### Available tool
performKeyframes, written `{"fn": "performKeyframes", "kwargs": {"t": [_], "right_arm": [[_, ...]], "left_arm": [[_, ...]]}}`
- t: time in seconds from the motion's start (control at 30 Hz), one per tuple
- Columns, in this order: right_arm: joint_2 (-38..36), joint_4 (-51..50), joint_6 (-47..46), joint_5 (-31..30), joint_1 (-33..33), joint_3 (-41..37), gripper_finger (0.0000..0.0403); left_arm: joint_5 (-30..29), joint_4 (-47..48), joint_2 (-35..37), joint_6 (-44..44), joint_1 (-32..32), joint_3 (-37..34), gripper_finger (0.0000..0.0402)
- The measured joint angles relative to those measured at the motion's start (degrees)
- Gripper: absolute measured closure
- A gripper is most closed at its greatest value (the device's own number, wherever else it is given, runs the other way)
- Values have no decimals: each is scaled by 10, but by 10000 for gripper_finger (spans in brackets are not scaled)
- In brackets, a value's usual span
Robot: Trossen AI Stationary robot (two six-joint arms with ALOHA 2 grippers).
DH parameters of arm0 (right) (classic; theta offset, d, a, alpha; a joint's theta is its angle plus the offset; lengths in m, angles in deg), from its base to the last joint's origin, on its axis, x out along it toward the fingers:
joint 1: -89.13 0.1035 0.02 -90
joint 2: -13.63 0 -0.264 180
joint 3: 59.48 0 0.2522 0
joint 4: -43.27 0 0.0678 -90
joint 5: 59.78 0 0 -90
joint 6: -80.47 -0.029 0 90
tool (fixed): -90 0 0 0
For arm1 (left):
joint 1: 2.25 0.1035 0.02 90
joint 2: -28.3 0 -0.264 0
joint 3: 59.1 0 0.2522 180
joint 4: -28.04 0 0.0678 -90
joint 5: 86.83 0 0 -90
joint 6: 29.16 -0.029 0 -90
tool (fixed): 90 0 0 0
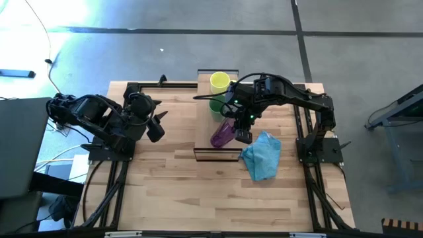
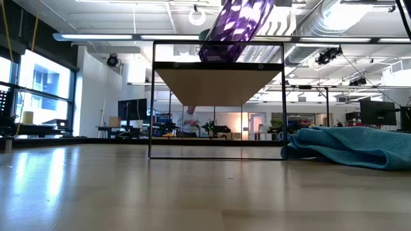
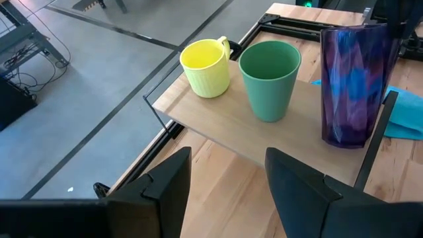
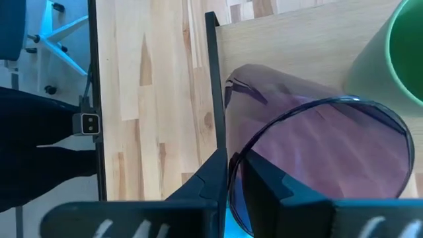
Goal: Stack small to large cups/mugs on shelf
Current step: Put the purple glass on the shelf
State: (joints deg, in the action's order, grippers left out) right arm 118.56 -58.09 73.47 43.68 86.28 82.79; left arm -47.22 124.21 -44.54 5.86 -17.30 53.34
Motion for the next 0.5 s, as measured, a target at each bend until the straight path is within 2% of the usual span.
{"fn": "performKeyframes", "kwargs": {"t": [0.17, 0.5], "right_arm": [[0, 0, 10, -4, 0, 0, 398], [0, 0, 10, -35, 8, 0, 401]], "left_arm": [[0, 0, 0, 0, 0, 0, 218], [0, 0, 0, 0, 0, 0, 218]]}}
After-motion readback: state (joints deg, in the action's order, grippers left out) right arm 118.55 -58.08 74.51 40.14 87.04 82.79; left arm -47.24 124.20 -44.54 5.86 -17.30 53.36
